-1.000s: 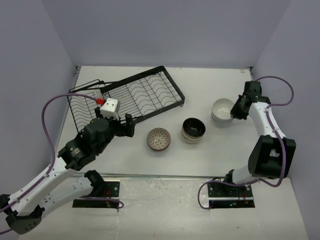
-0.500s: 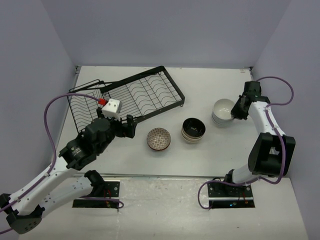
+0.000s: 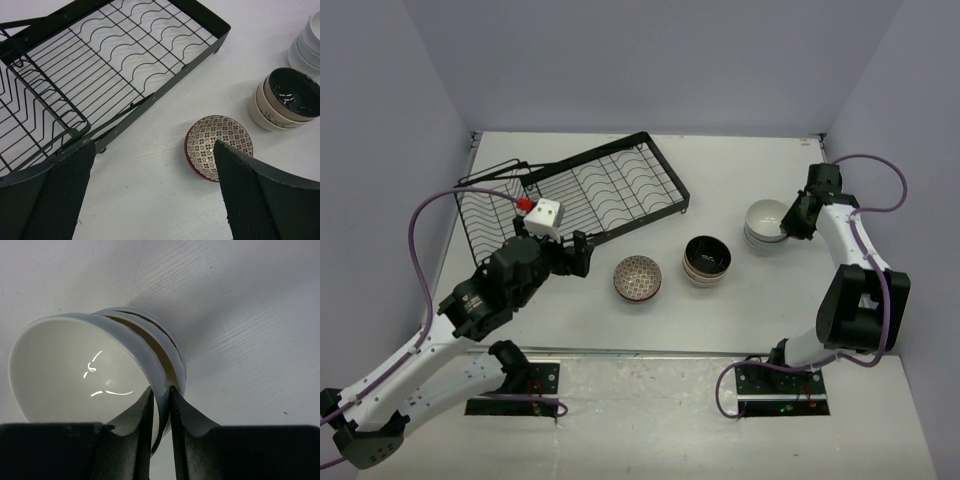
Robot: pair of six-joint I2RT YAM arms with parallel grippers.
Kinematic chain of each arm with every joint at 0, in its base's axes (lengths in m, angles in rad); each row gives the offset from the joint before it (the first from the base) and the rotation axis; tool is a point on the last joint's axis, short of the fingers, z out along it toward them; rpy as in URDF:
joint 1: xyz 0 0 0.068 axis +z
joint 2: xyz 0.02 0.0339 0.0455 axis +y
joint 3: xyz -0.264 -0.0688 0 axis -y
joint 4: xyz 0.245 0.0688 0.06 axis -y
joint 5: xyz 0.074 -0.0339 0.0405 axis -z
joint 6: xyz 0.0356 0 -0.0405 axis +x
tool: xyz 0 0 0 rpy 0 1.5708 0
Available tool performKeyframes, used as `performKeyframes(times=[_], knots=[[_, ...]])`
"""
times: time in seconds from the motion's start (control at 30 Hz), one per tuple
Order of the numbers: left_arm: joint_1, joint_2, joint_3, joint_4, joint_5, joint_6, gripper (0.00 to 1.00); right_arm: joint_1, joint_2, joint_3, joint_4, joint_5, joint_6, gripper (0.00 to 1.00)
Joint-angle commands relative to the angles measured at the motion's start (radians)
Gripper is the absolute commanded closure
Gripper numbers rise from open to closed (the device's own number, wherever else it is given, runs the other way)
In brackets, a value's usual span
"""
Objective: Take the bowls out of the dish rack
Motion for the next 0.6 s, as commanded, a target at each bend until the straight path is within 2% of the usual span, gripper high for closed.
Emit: performKeyframes(times=[0.0, 0.57], knots=[[0.004, -0.011, -0.006, 0.031, 0.007, 0.029, 0.0, -0.008, -0.006, 0.026, 0.012, 0.011, 0.005, 0.79], [0.026, -0.008, -0.006, 0.036, 0.038, 0.035, 0.0, -0.008, -0.061, 0.064, -0.049, 0.034, -0.014, 0.78]])
